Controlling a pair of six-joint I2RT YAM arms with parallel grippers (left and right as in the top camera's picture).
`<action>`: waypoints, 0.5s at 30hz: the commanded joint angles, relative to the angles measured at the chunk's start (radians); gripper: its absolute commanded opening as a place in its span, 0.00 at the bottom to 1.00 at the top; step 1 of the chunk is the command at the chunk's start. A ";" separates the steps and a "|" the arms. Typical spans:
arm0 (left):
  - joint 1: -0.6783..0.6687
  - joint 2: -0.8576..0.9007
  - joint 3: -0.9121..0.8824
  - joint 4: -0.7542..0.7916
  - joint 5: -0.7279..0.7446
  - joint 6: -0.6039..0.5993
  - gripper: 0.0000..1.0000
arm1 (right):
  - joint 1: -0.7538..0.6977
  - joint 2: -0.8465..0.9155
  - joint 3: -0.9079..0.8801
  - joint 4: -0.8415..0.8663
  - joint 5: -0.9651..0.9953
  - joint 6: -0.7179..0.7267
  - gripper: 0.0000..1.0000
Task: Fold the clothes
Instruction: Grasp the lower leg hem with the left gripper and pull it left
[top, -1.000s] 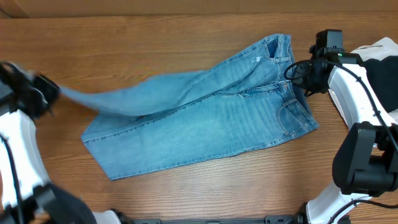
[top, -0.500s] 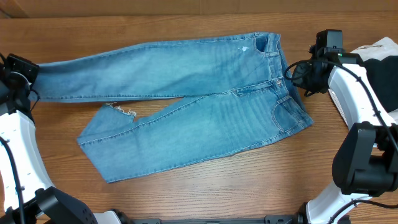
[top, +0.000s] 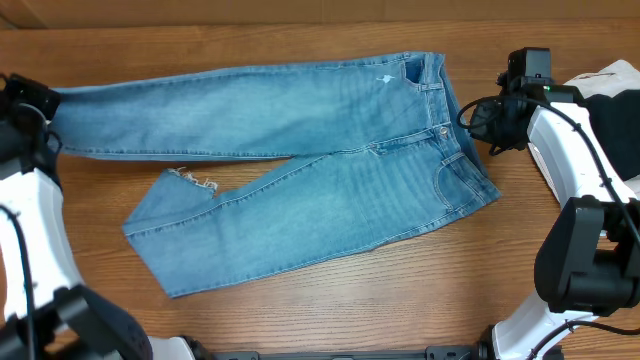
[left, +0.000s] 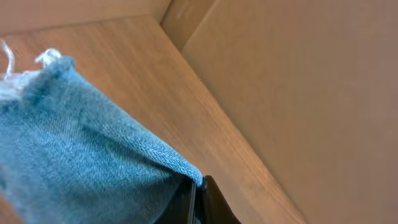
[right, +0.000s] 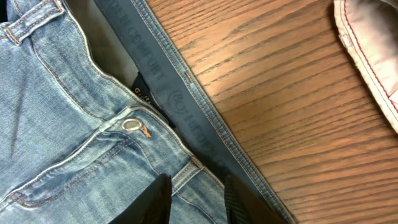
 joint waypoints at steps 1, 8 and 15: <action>-0.034 0.111 0.018 0.053 -0.035 0.021 0.04 | -0.004 -0.029 0.021 0.005 0.006 -0.007 0.32; -0.051 0.346 0.255 -0.114 -0.041 0.063 0.80 | -0.004 -0.029 0.021 -0.003 0.007 -0.008 0.32; -0.037 0.361 0.439 -0.452 -0.099 0.161 1.00 | -0.004 -0.029 0.021 -0.016 0.006 -0.007 0.32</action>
